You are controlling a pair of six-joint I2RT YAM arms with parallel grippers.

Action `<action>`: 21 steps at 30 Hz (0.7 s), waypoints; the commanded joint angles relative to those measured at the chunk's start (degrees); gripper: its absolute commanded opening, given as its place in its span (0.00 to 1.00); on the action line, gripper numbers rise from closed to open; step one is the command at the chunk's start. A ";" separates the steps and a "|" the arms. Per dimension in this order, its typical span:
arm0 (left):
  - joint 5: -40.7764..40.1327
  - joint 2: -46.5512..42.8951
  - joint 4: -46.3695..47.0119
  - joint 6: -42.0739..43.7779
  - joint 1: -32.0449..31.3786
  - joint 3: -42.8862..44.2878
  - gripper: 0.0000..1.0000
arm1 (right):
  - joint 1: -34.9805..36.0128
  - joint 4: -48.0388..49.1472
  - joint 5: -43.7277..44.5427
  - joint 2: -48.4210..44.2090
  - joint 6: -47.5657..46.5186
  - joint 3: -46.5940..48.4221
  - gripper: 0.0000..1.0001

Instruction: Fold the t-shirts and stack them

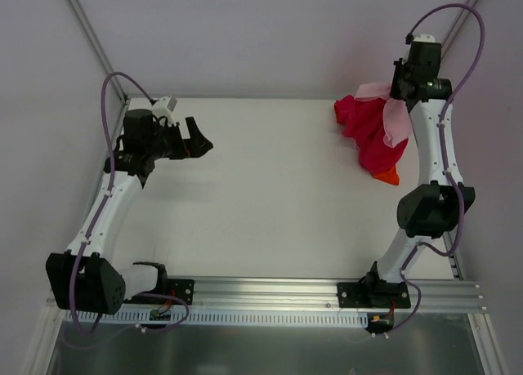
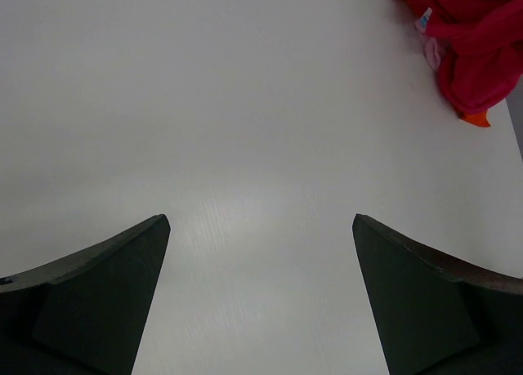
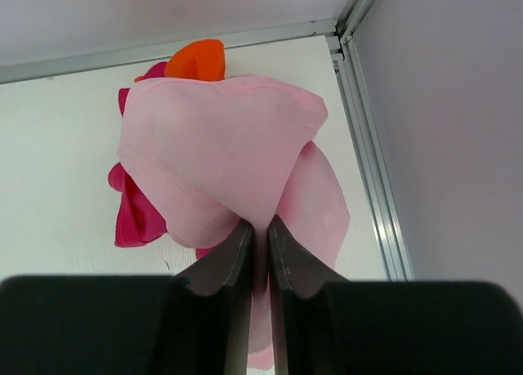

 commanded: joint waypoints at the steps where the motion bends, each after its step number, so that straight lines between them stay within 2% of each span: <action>1: 5.28 4.43 6.69 -4.27 -3.18 0.78 0.99 | -0.35 0.27 2.95 -3.57 -1.22 -0.26 0.16; 4: 5.45 7.87 7.40 -5.16 -4.60 2.97 0.99 | -0.61 -2.13 -0.72 -2.86 -0.08 -0.50 0.17; 5: 5.45 8.66 7.58 -5.25 -5.21 3.41 0.99 | -0.53 -1.95 -1.61 -3.12 -0.08 -1.73 0.13; 6: 5.54 9.80 7.67 -5.51 -5.22 4.29 0.99 | -0.53 -2.82 -1.88 -2.69 0.18 -2.09 0.03; 7: 5.72 10.34 7.76 -5.60 -5.30 4.73 0.99 | -0.53 -3.78 -2.67 -2.25 0.36 -1.49 0.01; 13: 6.60 13.50 8.02 -6.13 -6.27 7.63 0.99 | -0.09 -6.24 -4.43 -1.46 -0.25 2.20 0.01; 14: 6.68 13.68 8.02 -6.13 -6.45 7.72 0.99 | 0.09 -6.95 -4.87 -1.81 -0.08 1.43 0.11; 15: 6.68 13.86 8.02 -6.13 -6.62 7.90 0.99 | 0.18 -8.44 -4.96 -2.16 -0.16 0.20 0.25; 16: 6.68 14.03 8.11 -6.04 -6.62 7.81 0.99 | 0.70 -8.54 -4.01 -3.03 -0.08 -4.51 0.56; 17: 6.68 14.12 8.02 -5.95 -6.71 7.81 0.99 | 1.05 -8.10 -3.47 -3.56 -0.08 -7.60 0.71; 18: 6.60 14.21 7.59 -5.60 -6.71 7.64 0.99 | 1.49 -6.53 -2.25 -3.91 -0.08 -10.68 0.79; 20: 6.51 14.38 6.97 -5.08 -6.71 7.72 0.99 | 3.15 -6.60 3.89 -4.01 -0.08 -16.56 0.85; 21: 6.33 14.47 6.18 -4.81 -6.71 7.90 0.99 | 3.51 -7.04 6.78 -3.92 0.62 -17.82 0.86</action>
